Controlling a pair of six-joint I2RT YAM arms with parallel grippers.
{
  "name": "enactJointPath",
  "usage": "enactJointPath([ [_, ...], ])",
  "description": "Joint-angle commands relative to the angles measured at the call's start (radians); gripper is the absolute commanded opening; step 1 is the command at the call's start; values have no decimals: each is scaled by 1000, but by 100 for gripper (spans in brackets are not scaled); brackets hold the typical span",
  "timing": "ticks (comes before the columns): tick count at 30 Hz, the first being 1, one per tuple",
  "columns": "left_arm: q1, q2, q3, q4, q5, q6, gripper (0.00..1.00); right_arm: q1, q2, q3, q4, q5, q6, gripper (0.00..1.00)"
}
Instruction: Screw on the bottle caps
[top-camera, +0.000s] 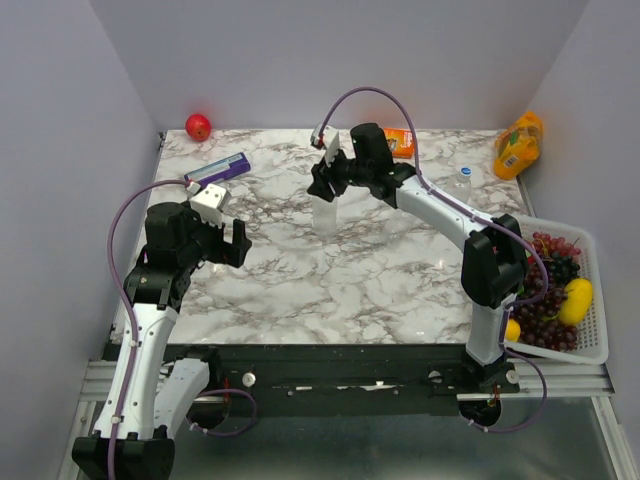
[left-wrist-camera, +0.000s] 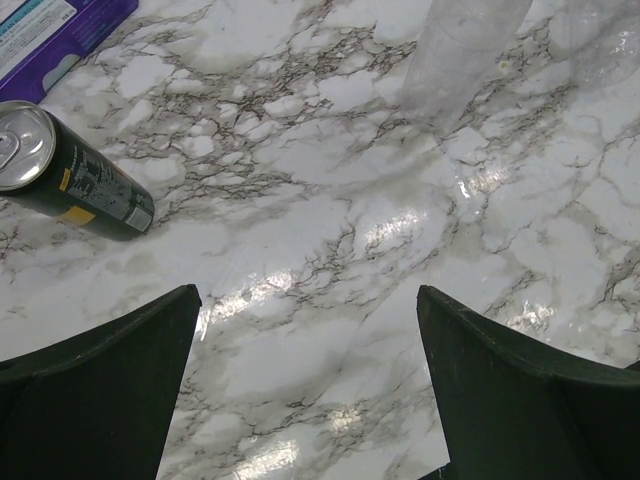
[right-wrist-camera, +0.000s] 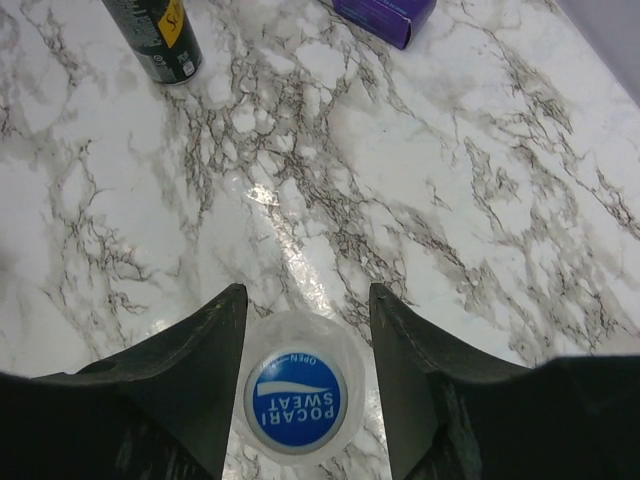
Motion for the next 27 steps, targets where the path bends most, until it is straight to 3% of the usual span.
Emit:
enactJointPath([
  [1,8,-16,-13,17,20,-13,99,13,11,-4,8,23,-10,61],
  [6,9,-19,2,17,70,6,99,16,-7,18,-4,18,1,65],
  [10,8,7,62,30,116,12,99,16,-99,80,-26,60,93,81],
  [13,-14,56,140,46,176,-14,99,17,-188,145,-43,74,163,85],
  [17,-172,186,278,48,181,-5,99,10,-279,240,-109,144,174,89],
  [20,-366,335,424,40,115,9,99,-29,-354,262,-162,237,180,96],
  [25,-693,646,761,-22,-104,16,99,-240,-434,265,-309,258,318,96],
  [27,-724,840,931,-50,-195,-65,99,-343,-475,249,-343,217,368,96],
])
